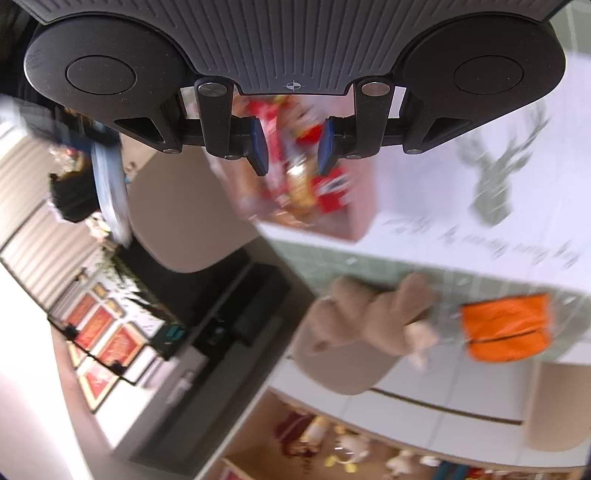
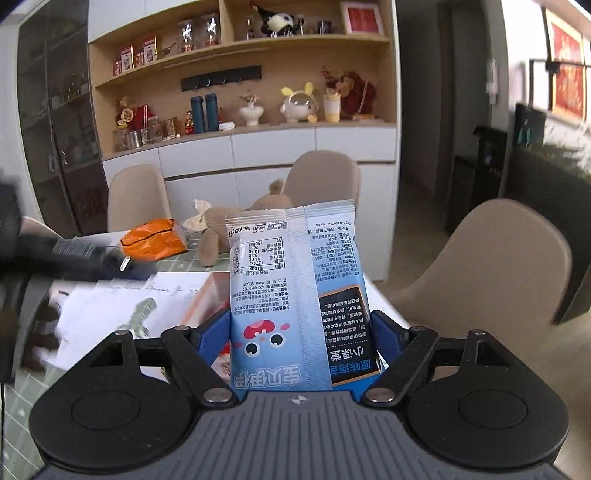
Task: Organize snacks
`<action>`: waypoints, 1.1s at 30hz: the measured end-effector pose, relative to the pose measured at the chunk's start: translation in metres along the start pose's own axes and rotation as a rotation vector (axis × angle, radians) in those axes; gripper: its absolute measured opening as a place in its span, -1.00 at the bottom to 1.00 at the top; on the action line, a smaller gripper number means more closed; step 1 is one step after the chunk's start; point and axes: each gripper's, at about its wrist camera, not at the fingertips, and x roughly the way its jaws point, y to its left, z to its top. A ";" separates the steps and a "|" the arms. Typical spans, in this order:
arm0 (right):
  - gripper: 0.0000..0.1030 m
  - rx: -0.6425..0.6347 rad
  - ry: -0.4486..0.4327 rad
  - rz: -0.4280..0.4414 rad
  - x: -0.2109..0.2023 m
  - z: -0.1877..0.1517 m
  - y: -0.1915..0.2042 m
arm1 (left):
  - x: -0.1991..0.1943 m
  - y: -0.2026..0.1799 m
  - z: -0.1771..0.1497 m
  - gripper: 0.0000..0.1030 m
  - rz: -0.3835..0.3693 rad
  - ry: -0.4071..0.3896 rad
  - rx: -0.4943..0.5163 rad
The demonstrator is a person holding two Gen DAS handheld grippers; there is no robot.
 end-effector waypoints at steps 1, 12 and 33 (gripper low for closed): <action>0.57 0.004 0.012 0.018 0.014 0.006 0.005 | -0.003 0.005 -0.008 -0.37 0.020 0.010 -0.011; 0.73 -0.022 0.151 0.007 0.122 -0.024 0.046 | -0.025 0.025 -0.101 -0.37 0.246 0.140 0.123; 1.00 0.018 0.189 -0.177 0.061 -0.179 0.052 | 0.020 -0.028 -0.183 0.08 0.314 -0.026 0.414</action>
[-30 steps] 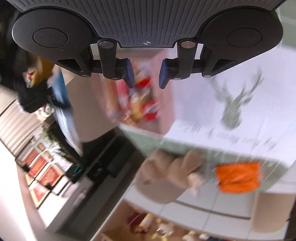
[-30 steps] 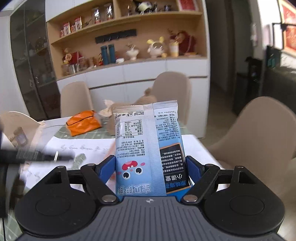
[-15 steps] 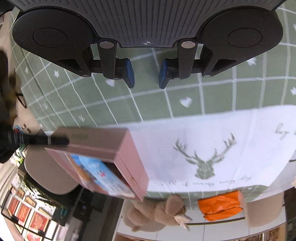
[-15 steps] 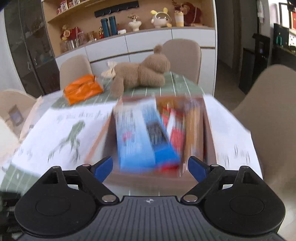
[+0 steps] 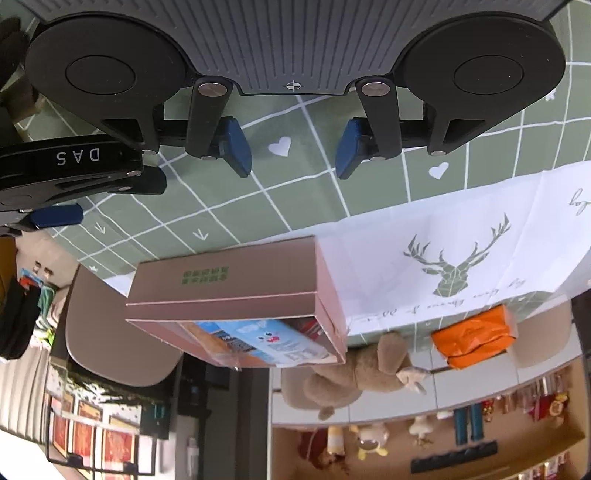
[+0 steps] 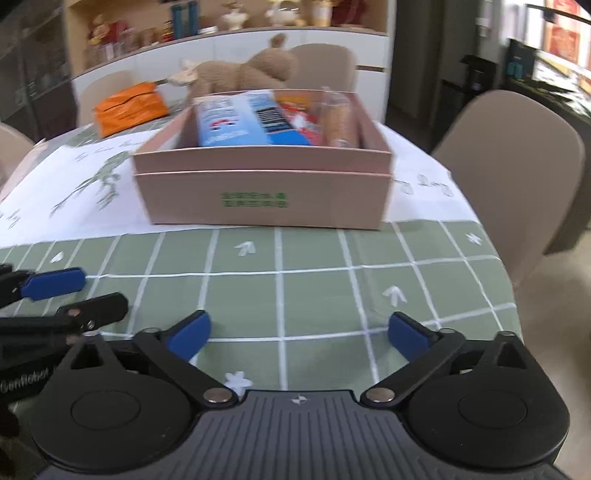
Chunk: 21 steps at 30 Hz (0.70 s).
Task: Organize snacks
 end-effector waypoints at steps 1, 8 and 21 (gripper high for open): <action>1.00 0.007 -0.004 -0.007 0.000 -0.001 0.000 | 0.000 -0.001 -0.001 0.08 0.002 -0.010 0.000; 1.00 0.001 -0.074 -0.001 -0.005 -0.009 -0.005 | 0.001 -0.002 -0.001 0.08 0.004 -0.021 0.003; 1.00 0.001 -0.075 -0.001 -0.005 -0.010 -0.004 | 0.001 0.001 -0.002 0.06 0.002 -0.022 -0.001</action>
